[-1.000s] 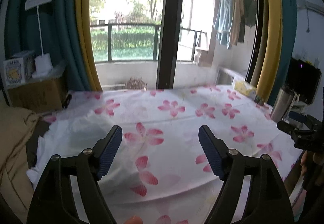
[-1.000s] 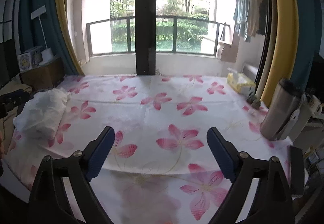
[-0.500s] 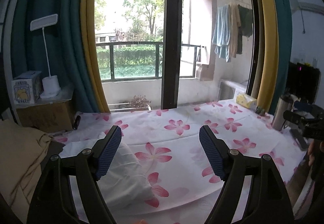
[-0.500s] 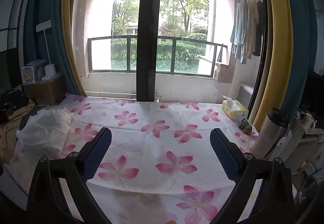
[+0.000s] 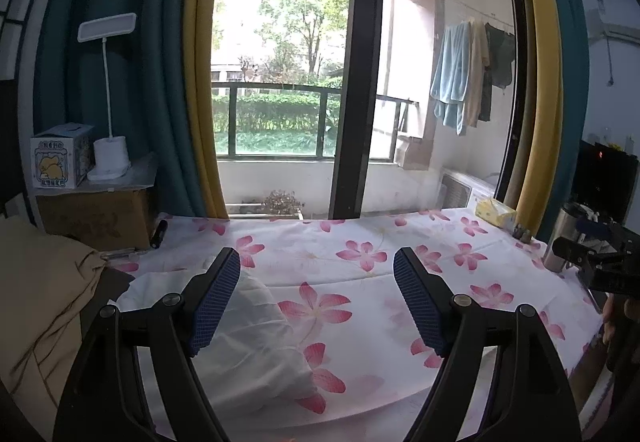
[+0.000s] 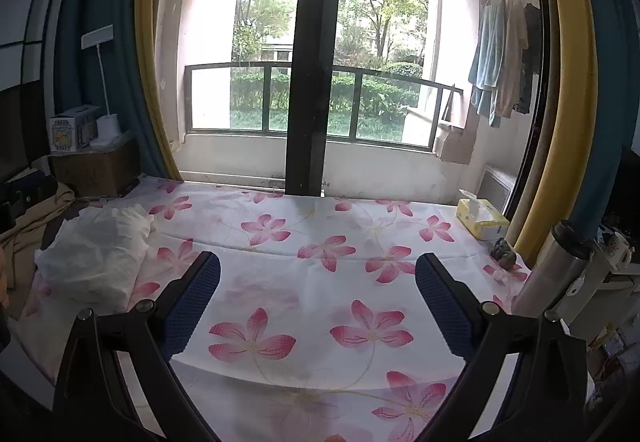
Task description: Fold large clothes
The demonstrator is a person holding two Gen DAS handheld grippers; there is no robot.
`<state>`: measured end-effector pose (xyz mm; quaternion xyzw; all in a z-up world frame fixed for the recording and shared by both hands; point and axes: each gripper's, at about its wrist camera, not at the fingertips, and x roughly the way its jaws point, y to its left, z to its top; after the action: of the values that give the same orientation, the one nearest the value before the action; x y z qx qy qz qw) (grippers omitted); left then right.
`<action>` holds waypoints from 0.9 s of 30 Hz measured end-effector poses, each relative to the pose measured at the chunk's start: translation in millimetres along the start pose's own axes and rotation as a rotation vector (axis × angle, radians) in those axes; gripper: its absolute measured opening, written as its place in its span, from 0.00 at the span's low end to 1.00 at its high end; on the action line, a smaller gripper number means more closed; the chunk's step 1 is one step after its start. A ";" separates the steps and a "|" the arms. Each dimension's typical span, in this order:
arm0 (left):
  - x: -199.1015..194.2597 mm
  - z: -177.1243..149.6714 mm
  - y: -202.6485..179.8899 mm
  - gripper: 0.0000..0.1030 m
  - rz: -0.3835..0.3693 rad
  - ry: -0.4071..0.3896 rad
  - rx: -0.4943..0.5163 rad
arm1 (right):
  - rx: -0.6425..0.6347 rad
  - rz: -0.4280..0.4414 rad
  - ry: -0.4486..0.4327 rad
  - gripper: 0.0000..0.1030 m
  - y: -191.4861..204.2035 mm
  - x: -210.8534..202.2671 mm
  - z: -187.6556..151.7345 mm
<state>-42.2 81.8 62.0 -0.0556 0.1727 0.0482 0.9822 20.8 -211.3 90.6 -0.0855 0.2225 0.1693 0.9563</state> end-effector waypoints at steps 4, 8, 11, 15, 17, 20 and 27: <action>0.3 -0.6 -0.3 0.79 0.001 0.003 0.003 | 0.004 -0.002 0.003 0.94 -1.5 1.4 -0.1; 0.9 -1.3 -1.2 0.79 0.007 0.003 0.009 | 0.007 -0.005 0.006 0.94 -2.7 2.5 0.0; 1.7 -1.5 -0.7 0.79 0.014 0.004 0.008 | 0.009 -0.007 0.007 0.95 -3.1 3.2 -0.1; 2.9 -1.3 -1.5 0.79 0.013 0.007 0.012 | 0.009 -0.008 0.009 0.95 -3.5 3.4 -0.1; 3.4 -1.3 -1.2 0.79 0.012 0.008 0.011 | 0.010 -0.009 0.008 0.95 -3.8 3.7 -0.2; 3.9 -1.5 -1.2 0.79 0.013 0.009 0.011 | 0.012 -0.009 0.009 0.95 -4.1 4.1 -0.6; 2.7 -2.3 -1.0 0.79 0.016 0.006 0.012 | 0.014 -0.006 0.012 0.95 -4.2 4.3 -0.7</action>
<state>-40.4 80.7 59.0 -0.0485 0.1765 0.0550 0.9816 25.7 -214.2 88.5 -0.0806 0.2289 0.1645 0.9561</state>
